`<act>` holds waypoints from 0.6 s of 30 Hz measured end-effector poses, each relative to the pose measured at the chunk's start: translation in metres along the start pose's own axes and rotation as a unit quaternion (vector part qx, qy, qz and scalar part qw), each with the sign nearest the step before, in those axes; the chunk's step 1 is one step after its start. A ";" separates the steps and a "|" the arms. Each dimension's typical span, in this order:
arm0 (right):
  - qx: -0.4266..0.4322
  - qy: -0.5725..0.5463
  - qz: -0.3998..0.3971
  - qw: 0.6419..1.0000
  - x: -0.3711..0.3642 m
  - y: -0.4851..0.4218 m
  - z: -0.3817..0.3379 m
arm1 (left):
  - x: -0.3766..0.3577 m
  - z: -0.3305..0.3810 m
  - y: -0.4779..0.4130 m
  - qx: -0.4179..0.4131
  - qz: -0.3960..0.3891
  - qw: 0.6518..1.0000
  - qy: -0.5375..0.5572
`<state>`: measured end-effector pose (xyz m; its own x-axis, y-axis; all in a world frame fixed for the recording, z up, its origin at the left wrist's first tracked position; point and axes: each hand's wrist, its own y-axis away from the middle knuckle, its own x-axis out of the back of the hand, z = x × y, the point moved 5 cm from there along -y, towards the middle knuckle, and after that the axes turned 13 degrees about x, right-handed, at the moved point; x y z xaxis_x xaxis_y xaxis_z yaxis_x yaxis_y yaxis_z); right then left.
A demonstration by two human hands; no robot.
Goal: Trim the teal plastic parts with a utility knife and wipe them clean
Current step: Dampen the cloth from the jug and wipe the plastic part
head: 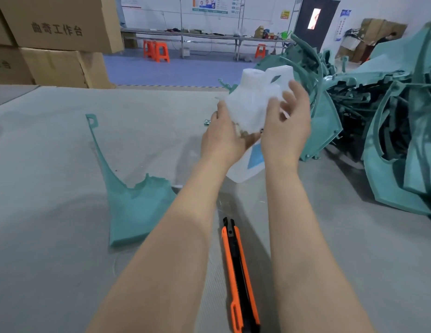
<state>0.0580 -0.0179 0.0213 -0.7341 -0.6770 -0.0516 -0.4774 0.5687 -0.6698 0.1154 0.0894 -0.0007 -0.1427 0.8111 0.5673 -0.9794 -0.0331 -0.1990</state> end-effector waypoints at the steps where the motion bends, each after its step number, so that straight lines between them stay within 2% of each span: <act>1: -0.036 0.002 0.006 0.999 0.005 0.004 0.018 | -0.001 -0.003 -0.006 0.001 -0.006 1.000 0.005; 3: -0.122 0.019 -0.048 0.991 0.004 0.018 0.057 | -0.003 -0.009 -0.016 -0.002 -0.001 1.000 0.005; 6: -0.237 0.034 -0.183 0.953 -0.017 0.054 0.094 | -0.005 -0.020 -0.022 -0.006 0.023 1.000 0.019; 11: -0.254 0.006 -0.252 0.934 -0.041 0.076 0.113 | -0.006 -0.038 -0.030 0.029 0.064 0.995 -0.069; 16: -0.256 0.007 -0.266 0.929 -0.047 0.074 0.120 | -0.024 -0.061 -0.026 0.099 -0.003 0.988 -0.116; 18: -0.265 -0.003 -0.267 0.927 -0.048 0.074 0.118 | -0.024 -0.071 -0.025 0.138 -0.017 0.985 -0.104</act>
<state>0.1145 0.0015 -0.1136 -0.3237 -0.9294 0.1771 -0.9427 0.3009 -0.1442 0.1533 0.1119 -0.0665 -0.1061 0.6789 0.7265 -0.9816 -0.1884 0.0326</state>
